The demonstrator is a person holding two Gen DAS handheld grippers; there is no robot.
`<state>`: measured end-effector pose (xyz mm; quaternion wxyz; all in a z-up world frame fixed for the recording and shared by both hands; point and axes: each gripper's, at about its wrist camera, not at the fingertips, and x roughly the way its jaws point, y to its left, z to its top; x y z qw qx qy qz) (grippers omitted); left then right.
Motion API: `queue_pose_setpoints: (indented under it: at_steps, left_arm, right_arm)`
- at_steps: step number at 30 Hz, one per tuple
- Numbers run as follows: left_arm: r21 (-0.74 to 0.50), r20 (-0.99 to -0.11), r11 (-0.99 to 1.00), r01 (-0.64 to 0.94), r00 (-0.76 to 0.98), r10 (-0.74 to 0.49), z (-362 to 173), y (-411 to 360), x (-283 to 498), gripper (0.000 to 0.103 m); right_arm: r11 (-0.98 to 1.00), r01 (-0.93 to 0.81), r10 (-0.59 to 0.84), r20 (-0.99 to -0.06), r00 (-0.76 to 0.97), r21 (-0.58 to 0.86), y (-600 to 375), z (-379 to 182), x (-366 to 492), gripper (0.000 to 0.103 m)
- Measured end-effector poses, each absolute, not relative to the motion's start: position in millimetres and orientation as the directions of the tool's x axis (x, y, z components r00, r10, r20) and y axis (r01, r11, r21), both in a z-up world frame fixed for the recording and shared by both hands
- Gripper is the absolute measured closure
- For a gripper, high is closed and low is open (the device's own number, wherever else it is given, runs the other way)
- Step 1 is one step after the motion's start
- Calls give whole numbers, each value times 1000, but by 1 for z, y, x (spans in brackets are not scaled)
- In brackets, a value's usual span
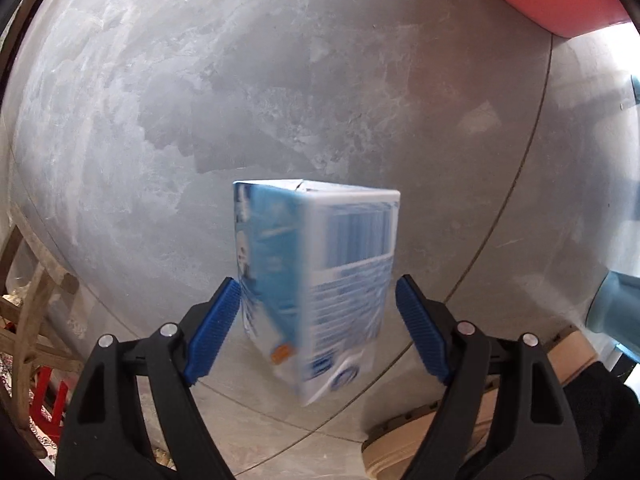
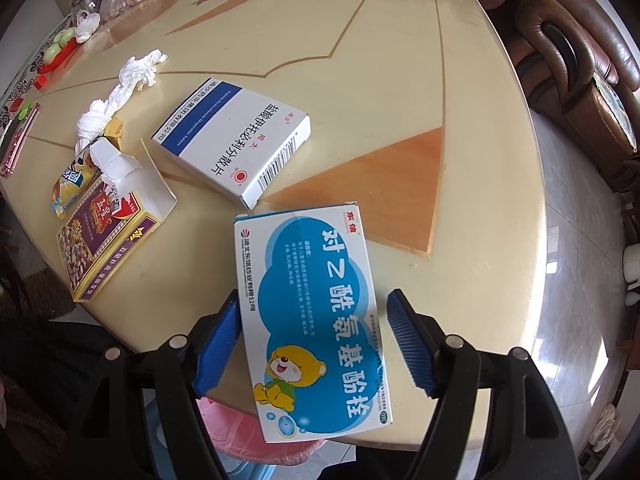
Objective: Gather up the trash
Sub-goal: 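Close the left gripper on the milk carton and lift it, then carry milk carton in left gripper and blue box in right over the bin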
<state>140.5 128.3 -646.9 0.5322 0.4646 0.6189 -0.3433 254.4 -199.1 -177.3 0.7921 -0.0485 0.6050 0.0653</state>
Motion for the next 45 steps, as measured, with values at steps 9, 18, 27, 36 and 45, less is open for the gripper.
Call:
queue_pose_setpoints:
  at_steps: [9, 18, 27, 36, 45]
  left_arm:
    - [-1, -983, 410, 912, -76, 166, -647, 125, 142, 61]
    - [-90, -994, 571, 816, -111, 2, -601, 137, 151, 61]
    - [-86, -996, 577, 812, -60, -65, -520, 136, 131, 61]
    - [-102, -982, 544, 833, 2, -187, -390, 125, 112, 61]
    - [-12, -957, 551, 834, 150, -248, -276, 109, 106, 61]
  right_arm:
    - [985, -175, 44, -961, 273, -4, -195, -176, 251, 41]
    - [983, -180, 16, -950, 310, -42, -190, -172, 243, 42]
    - [978, -189, -14, -940, 342, -84, -181, -162, 229, 42]
    - [981, -169, -5, -893, 450, -91, -182, -114, 186, 42]
    - [983, -181, 84, -872, 481, -5, -193, -87, 129, 42]
